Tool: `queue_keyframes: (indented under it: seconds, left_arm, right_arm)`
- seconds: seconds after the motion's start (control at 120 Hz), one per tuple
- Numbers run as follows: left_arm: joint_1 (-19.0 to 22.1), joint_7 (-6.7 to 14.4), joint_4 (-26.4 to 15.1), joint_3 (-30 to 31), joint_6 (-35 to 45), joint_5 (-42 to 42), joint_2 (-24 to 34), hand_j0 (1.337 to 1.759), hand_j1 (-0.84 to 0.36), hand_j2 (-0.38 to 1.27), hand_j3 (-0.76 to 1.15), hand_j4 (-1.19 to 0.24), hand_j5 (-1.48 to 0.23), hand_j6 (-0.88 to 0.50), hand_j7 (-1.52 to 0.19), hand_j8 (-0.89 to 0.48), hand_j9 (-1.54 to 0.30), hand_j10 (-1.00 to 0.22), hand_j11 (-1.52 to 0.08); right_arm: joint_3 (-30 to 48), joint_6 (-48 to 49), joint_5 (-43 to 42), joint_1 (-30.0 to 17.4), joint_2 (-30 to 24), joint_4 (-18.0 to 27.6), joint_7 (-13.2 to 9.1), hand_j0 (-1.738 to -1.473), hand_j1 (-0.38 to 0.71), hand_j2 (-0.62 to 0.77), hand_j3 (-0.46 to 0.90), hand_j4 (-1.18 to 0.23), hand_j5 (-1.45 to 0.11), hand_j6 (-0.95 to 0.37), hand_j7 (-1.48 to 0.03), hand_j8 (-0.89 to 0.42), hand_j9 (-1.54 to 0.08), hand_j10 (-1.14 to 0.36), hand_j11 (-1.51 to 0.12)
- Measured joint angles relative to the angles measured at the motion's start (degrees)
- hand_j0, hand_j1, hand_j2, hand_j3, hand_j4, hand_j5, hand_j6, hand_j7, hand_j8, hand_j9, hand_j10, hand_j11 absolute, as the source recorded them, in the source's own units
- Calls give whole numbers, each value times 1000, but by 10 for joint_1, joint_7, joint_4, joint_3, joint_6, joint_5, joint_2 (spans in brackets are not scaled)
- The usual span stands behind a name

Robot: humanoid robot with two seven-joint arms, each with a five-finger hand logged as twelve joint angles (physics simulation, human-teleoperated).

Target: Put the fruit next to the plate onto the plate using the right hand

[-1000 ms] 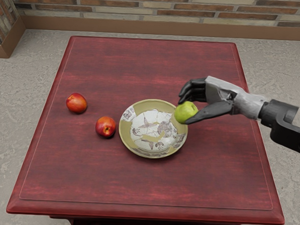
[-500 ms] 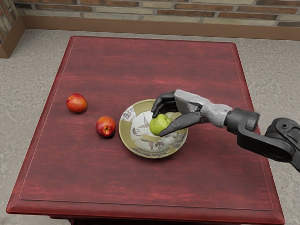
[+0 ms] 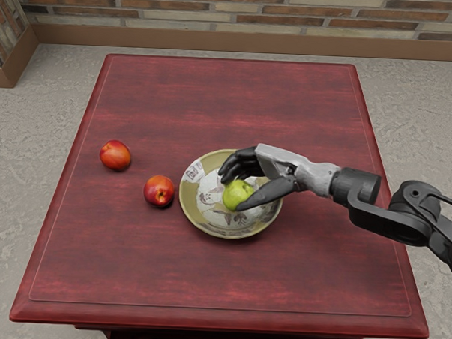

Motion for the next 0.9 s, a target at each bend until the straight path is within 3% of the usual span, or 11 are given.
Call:
queue_keyframes:
  seconds: [0.35, 0.617, 0.9]
  left_arm:
    - [0, 0, 0, 0, 0, 0, 0, 1658, 55, 49, 0, -245, -318, -245, -318, -245, -318, -245, -318]
    - [0, 0, 0, 0, 0, 0, 0, 1658, 55, 49, 0, -245, -318, -245, -318, -245, -318, -245, -318]
    - [0, 0, 0, 0, 0, 0, 0, 1658, 55, 49, 0, -245, -318, -245, -318, -245, -318, -245, -318]
  right_arm:
    - [6, 3, 27, 1, -15, 7, 0, -1658, 89, -38, 0, -378, -492, -379, -491, -362, -492, -361, -490]
    - [15, 49, 135, 1, -84, 36, 6, -1658, -158, -21, 0, -164, -212, -164, -212, -159, -212, -159, -212]
    - [25, 121, 315, -10, -188, 41, 3, -1658, -263, -10, 0, -74, -96, -74, -96, -73, -96, -73, -96]
